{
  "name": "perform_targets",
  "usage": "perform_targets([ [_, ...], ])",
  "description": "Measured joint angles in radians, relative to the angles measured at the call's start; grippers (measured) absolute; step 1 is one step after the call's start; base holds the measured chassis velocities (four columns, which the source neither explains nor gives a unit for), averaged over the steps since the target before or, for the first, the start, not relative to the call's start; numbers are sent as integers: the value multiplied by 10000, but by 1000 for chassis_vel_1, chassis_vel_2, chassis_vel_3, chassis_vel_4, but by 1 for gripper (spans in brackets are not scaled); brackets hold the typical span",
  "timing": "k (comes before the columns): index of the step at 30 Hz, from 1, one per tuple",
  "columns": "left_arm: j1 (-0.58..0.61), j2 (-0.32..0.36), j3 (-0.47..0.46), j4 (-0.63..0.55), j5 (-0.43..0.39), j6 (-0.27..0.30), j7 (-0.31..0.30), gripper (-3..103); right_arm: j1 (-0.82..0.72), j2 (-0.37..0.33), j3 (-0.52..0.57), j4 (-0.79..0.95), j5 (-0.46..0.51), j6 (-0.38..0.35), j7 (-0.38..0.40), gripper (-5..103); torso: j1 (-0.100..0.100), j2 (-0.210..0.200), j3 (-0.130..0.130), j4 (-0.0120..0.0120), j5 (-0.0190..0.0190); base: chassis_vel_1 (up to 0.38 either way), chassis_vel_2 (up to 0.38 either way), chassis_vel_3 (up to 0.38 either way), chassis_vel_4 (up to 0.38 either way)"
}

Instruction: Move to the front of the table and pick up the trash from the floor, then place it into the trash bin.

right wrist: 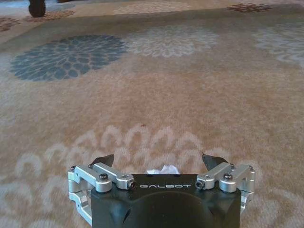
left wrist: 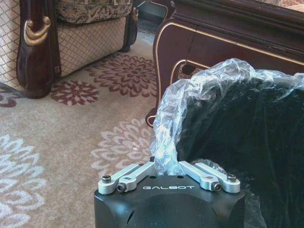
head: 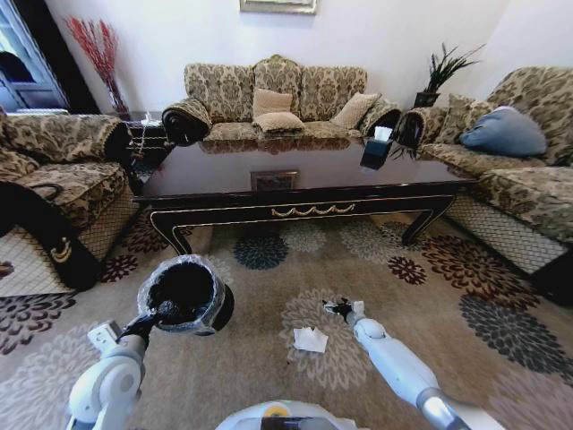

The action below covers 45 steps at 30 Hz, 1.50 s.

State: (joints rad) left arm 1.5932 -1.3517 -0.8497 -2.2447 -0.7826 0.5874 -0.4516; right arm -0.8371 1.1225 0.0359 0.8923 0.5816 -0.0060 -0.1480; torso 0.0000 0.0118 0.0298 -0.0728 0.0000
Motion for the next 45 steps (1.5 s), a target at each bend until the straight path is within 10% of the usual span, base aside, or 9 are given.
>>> perform_targets([
  [11, -89, -36, 114, 62, 66, -56, 0, 2, -218, -260, 316, -359, -859, -1, -172, 101, 0, 0, 0, -2, 0, 0, 0, 0, 0],
  [35, -296, -54, 267, 294, 110, -105, -23, 2, -400, -237, 346, -669, -1831, 1074, -552, 10, 0, 0, 0, -1, 0, 0, 0, 0, 0],
  [45, -330, -23, 327, 332, 142, -116, -32, 2, -559, -423, 387, -207, -1667, 1132, -339, 0, 0, 0, 1, -1, 0, 0, 0, 0, 0],
])
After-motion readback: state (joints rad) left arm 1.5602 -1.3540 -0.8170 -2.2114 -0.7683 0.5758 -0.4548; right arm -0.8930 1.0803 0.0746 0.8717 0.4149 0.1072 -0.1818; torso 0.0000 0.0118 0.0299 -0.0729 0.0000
